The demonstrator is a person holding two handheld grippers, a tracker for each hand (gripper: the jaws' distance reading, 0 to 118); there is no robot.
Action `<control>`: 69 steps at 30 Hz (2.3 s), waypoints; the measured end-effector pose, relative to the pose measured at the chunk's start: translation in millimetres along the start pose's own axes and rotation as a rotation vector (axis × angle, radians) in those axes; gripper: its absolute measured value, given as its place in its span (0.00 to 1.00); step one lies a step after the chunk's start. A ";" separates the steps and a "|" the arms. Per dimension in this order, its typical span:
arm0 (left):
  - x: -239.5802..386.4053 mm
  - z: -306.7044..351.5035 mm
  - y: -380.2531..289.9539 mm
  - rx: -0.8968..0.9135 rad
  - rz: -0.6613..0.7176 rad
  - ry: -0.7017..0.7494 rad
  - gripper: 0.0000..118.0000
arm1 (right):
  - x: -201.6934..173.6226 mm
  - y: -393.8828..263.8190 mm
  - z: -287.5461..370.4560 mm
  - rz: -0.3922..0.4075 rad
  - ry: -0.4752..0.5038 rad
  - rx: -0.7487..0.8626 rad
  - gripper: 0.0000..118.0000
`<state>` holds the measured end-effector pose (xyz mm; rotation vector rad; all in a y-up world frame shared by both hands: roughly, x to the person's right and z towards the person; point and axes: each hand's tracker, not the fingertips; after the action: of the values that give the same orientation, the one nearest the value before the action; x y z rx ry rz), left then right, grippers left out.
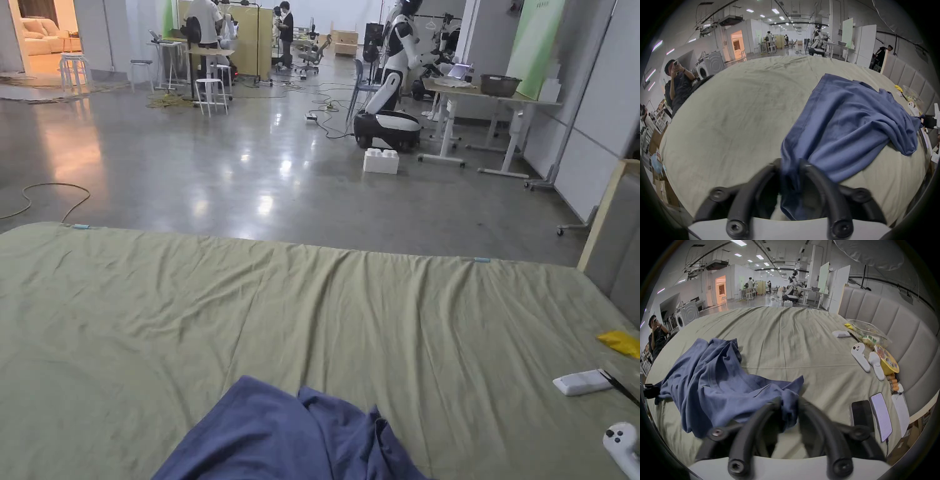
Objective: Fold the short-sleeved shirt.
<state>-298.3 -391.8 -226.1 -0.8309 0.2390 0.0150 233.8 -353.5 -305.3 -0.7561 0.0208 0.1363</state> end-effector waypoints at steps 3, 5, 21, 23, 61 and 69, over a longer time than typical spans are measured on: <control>2.7 10.8 14.7 0.043 0.004 -0.011 0.69 | -0.8 8.4 10.9 -0.003 -0.032 0.080 0.58; 7.4 23.9 30.6 0.119 0.027 -0.027 0.69 | -5.4 20.4 24.0 -0.011 -0.016 0.151 0.59; 87.3 151.3 108.3 0.710 0.001 -0.060 0.33 | -93.4 82.3 140.0 -0.003 0.035 0.713 0.37; 96.2 160.3 106.5 0.741 -0.016 -0.031 0.09 | -99.1 78.4 145.7 -0.019 -0.005 0.757 0.11; 147.5 -209.4 235.0 -0.144 -0.134 -0.117 0.78 | -54.8 28.5 35.5 -0.002 -0.060 0.396 0.03; 165.1 -208.1 222.4 -0.074 -0.249 -0.146 0.33 | -41.7 19.0 35.5 0.012 -0.080 0.343 0.03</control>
<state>-203.8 -407.2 -559.0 -0.9245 -0.0038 -0.1492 188.9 -320.3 -289.6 -0.4082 -0.0267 0.1690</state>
